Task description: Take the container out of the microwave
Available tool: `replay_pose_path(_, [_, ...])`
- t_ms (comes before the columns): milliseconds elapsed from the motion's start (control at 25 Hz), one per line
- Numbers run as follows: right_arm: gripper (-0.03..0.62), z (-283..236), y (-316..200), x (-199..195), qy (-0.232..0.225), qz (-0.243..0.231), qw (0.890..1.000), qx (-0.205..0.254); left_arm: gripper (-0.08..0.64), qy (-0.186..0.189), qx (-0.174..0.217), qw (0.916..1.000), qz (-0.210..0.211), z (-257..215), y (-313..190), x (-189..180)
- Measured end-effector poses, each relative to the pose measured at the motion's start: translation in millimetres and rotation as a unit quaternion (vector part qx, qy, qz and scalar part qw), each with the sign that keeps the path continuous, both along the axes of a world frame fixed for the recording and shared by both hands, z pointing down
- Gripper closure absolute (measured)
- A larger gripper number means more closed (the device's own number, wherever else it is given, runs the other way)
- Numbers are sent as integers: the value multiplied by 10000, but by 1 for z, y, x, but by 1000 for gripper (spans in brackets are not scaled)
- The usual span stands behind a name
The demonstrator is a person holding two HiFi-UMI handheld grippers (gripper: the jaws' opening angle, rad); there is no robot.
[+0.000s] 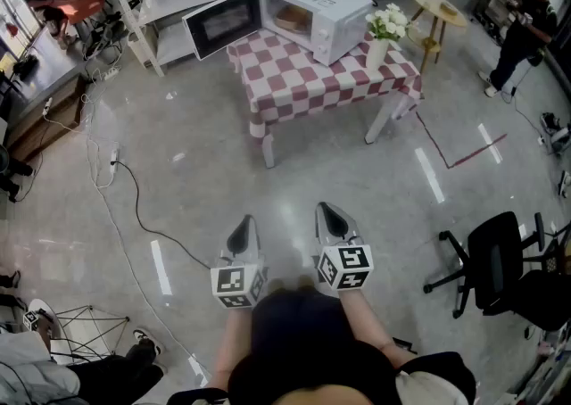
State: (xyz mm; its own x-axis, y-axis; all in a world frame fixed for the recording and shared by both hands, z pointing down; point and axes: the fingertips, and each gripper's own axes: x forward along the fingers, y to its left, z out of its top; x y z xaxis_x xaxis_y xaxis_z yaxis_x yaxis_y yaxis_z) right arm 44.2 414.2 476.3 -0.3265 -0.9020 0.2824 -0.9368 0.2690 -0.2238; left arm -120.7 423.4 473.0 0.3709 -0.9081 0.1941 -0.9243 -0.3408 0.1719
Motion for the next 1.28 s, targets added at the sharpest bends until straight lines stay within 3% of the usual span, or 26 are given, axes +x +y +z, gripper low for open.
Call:
replay_pose_path(240, [591, -4, 0, 11, -166, 109, 9998, 59, 551, -32, -14, 10000, -28, 1, -1, 9])
replay_pose_path(680, [591, -8, 5, 33, -76, -7, 9998, 202, 551, -82, 86, 9998, -127, -5, 5, 35])
replay_pose_path(1280, [591, 8, 17, 40, -133, -201, 9997, 66, 551, -98, -49, 9995, -287, 11, 18, 49])
